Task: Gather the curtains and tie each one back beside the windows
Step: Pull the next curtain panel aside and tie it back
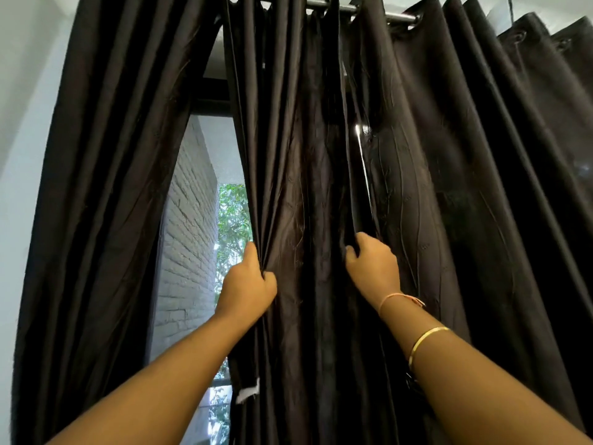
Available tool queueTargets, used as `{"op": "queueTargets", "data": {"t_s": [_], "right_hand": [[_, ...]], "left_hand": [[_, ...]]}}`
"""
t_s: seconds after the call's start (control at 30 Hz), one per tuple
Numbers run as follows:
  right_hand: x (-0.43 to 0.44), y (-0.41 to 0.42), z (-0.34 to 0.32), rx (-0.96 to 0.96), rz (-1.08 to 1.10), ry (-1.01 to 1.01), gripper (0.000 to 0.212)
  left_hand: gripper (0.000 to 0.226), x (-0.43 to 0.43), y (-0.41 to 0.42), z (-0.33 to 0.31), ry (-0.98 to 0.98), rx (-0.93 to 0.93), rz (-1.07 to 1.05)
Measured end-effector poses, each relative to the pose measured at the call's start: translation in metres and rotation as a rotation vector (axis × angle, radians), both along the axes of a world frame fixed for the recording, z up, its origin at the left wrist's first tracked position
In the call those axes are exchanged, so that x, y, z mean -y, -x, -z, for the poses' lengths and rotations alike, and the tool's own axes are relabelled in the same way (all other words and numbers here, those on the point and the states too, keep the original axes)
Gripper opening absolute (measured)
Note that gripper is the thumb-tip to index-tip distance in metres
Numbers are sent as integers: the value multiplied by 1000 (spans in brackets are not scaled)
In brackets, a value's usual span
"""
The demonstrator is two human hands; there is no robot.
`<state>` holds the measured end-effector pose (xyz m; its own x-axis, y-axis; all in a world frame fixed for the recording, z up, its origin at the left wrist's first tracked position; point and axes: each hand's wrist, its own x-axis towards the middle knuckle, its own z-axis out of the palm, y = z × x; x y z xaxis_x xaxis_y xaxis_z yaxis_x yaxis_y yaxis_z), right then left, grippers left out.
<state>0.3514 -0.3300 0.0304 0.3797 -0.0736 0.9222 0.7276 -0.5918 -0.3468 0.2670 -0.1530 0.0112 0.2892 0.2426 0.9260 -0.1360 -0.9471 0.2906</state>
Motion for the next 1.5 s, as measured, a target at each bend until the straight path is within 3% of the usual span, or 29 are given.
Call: {"op": "queueTargets", "data": {"t_s": [0.1, 0.37, 0.47, 0.67, 0.83, 0.97, 1.1, 1.23, 1.37, 1.5], "right_hand": [[-19, 1, 6, 25, 32, 191, 17], [-92, 34, -13, 158, -153, 526, 20], [-115, 54, -27, 199, -225, 594, 30], [-148, 95, -39, 351, -361, 619, 29], [-150, 102, -37, 426, -391, 564, 26], [-130, 72, -18, 337, -389, 477, 20], [-92, 41, -2, 242, -464, 190, 13], [-58, 34, -9, 48, -606, -153, 37], [-32, 32, -28, -53, -378, -152, 63], [-22, 30, -48, -77, -222, -7, 40]], "left_hand": [[30, 4, 4, -4, 35, -46, 139], [39, -6, 10, -11, 107, -27, 283], [51, -25, 20, -12, 167, 45, 305], [49, -61, 47, -18, 206, 286, 254], [52, -65, 58, -19, 116, 348, 198], [54, -45, 38, -11, 65, 112, 240], [36, -9, 8, -12, 10, -46, 215], [43, 33, -13, -17, -59, -103, 342], [52, 62, -23, -25, -102, -179, 393], [55, 70, -27, -31, -85, -221, 442]]}}
